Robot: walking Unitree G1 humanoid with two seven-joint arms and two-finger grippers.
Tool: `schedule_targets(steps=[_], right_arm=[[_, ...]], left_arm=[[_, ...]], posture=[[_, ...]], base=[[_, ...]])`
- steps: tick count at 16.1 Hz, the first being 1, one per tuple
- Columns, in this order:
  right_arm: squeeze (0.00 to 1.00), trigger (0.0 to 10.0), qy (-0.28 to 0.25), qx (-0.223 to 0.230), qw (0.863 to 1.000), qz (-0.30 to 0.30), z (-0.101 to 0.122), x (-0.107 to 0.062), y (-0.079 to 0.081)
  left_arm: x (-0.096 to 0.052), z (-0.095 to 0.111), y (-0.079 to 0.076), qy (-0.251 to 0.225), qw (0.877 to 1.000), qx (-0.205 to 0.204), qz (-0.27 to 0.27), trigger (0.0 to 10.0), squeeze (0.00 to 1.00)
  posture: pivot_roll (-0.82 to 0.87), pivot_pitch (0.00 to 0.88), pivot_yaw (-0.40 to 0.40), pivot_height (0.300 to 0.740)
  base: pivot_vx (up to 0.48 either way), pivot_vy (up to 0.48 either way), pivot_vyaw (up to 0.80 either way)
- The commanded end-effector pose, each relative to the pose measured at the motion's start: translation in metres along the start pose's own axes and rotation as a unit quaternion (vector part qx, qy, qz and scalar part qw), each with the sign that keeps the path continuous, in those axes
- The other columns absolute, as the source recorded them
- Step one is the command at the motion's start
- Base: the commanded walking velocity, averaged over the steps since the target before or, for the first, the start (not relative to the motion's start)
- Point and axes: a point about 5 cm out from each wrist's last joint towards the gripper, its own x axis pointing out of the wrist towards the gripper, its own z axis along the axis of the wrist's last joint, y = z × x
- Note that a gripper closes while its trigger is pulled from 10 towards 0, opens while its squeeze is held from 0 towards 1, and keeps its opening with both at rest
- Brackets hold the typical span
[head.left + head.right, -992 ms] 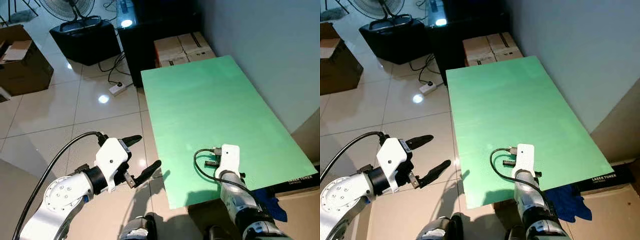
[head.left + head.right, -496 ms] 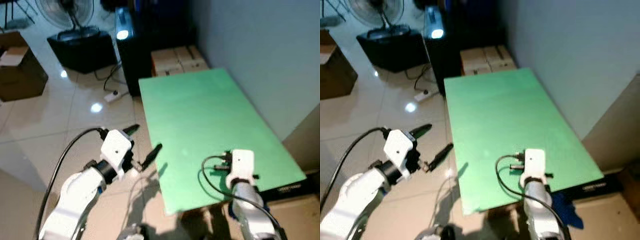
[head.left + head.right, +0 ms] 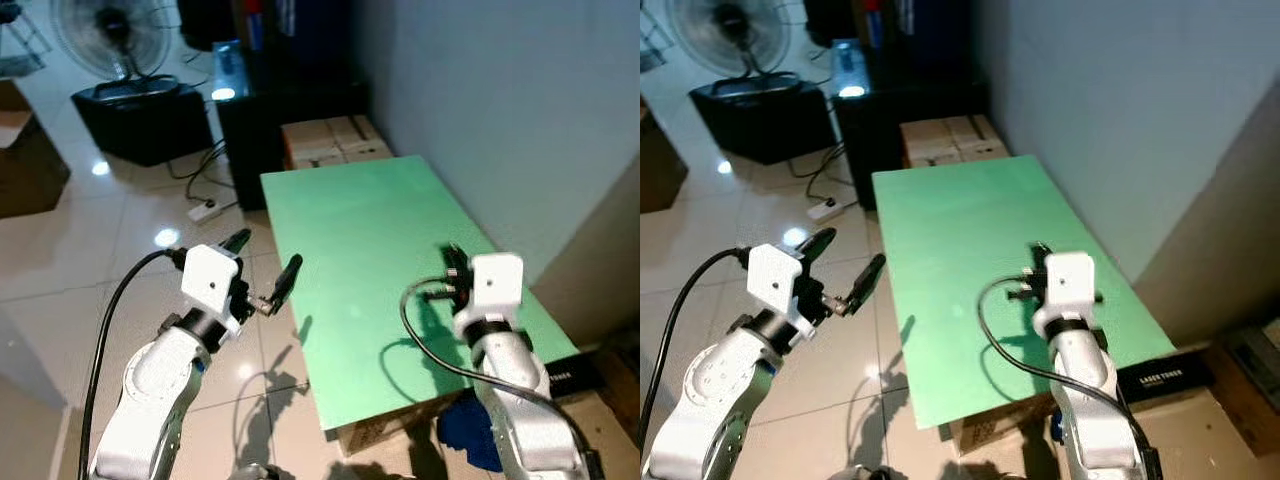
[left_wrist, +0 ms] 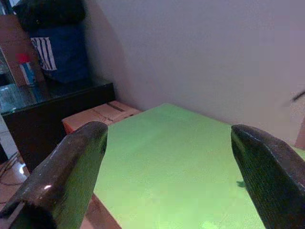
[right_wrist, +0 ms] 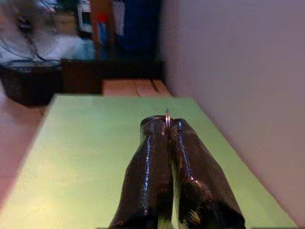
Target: Hang keys on a hook
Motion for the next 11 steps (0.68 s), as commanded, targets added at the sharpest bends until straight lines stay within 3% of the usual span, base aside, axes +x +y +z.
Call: schedule_targets(steps=[1, 3, 5, 7, 11], right_arm=[[0.00, 10.0, 0.001, -0.009, 1.000, 0.022, 0.009, -0.001, 0.002], [0.00, 10.0, -0.012, -0.038, 0.998, 0.042, 0.019, 0.001, 0.002], [0.00, 10.0, -0.018, -0.048, 0.997, 0.064, 0.028, 0.009, 0.009], [0.00, 10.0, -0.014, -0.040, 0.996, 0.077, 0.028, 0.011, 0.017], [0.00, 10.0, 0.024, -0.025, 0.997, 0.070, 0.011, 0.002, 0.018]], left_arm=[[-0.004, -0.002, 0.002, 0.001, 1.000, -0.002, 0.013, 10.0, 0.00], [0.005, 0.001, 0.001, -0.006, 1.000, -0.003, 0.016, 10.0, 0.00], [0.022, 0.008, 0.007, -0.019, 0.999, 0.008, 0.024, 10.0, 0.00], [0.021, 0.011, 0.010, -0.020, 0.999, 0.015, 0.026, 10.0, 0.00], [0.008, -0.006, 0.008, 0.022, 0.999, 0.035, 0.016, 10.0, 0.00]], posture=[[-0.11, 0.000, 0.046, 0.740], [-0.10, 0.000, 0.031, 0.740], [-0.09, 0.000, 0.024, 0.740], [-0.09, 0.000, 0.028, 0.740], [-0.09, 0.000, 0.034, 0.740]], base=[[0.000, 0.000, 0.00], [0.000, 0.000, 0.00], [0.000, 0.000, 0.80], [0.000, 0.000, 0.80], [0.000, 0.000, 0.80]])
